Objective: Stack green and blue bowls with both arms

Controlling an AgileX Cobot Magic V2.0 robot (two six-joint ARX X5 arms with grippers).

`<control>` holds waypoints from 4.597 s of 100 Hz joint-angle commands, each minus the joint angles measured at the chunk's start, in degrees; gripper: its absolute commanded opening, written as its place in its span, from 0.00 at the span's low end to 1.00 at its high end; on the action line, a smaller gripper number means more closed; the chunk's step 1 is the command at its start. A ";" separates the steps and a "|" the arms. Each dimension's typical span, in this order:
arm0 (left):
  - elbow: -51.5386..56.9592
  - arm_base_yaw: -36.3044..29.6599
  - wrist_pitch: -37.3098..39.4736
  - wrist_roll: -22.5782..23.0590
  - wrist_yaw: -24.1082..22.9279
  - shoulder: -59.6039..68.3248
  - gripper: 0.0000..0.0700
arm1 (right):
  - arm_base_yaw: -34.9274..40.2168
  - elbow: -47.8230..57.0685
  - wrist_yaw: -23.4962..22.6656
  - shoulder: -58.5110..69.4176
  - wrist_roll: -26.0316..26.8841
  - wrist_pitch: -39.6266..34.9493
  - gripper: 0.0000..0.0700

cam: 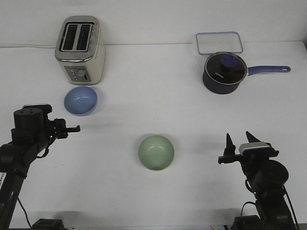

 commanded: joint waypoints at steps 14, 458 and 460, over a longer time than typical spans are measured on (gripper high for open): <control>1.20 0.02 -1.51 -0.17 -0.09 0.68 0.79 | 0.09 0.61 -0.02 0.02 0.42 0.68 0.64; -33.33 -6.97 24.98 -2.60 -0.15 -34.84 0.72 | 0.09 0.61 0.00 0.02 0.37 0.92 0.64; -34.51 -6.97 26.08 -3.96 -0.39 -36.00 0.72 | 0.09 0.61 0.00 0.02 0.37 0.92 0.64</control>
